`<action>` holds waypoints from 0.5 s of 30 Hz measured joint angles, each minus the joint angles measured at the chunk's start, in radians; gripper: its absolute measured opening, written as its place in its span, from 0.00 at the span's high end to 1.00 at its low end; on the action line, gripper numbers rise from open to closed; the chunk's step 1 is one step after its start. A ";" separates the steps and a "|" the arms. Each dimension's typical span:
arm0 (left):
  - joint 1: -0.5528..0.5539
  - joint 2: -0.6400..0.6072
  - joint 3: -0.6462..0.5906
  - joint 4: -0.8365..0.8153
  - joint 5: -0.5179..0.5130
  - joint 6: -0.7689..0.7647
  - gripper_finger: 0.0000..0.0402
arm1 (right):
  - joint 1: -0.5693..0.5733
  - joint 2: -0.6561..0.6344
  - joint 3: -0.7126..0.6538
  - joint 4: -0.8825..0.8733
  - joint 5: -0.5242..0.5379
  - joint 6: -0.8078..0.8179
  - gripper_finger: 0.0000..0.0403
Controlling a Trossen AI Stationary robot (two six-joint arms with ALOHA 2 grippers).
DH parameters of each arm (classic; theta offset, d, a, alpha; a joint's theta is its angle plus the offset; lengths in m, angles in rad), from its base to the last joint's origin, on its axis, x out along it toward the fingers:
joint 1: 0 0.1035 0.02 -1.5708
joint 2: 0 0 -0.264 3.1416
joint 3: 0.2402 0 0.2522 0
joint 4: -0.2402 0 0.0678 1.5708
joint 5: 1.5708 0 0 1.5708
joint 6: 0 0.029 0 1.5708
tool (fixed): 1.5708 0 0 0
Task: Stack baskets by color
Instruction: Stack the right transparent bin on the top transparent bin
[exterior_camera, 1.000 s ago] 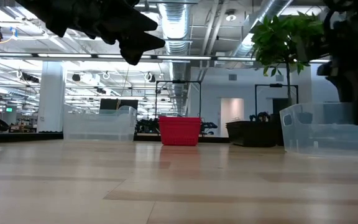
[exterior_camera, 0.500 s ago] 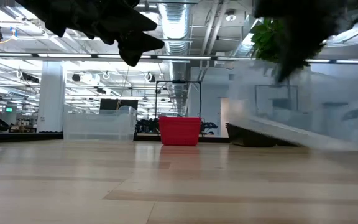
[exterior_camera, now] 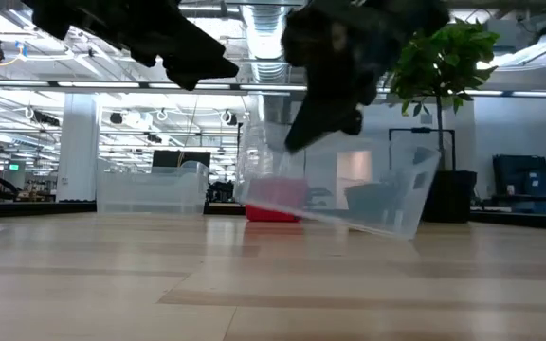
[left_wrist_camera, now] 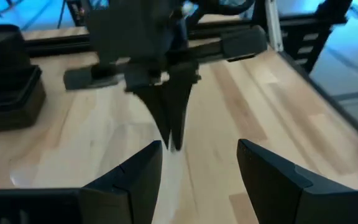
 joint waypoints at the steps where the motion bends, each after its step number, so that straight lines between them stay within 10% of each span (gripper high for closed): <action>1: -0.009 0.000 0.000 -0.004 -0.014 0.017 0.51 | -0.005 0.027 0.028 -0.017 -0.013 -0.008 0.99; 15: -0.044 0.000 0.000 -0.121 -0.126 -0.002 0.49 | -0.016 0.191 0.261 -0.160 -0.015 -0.154 0.82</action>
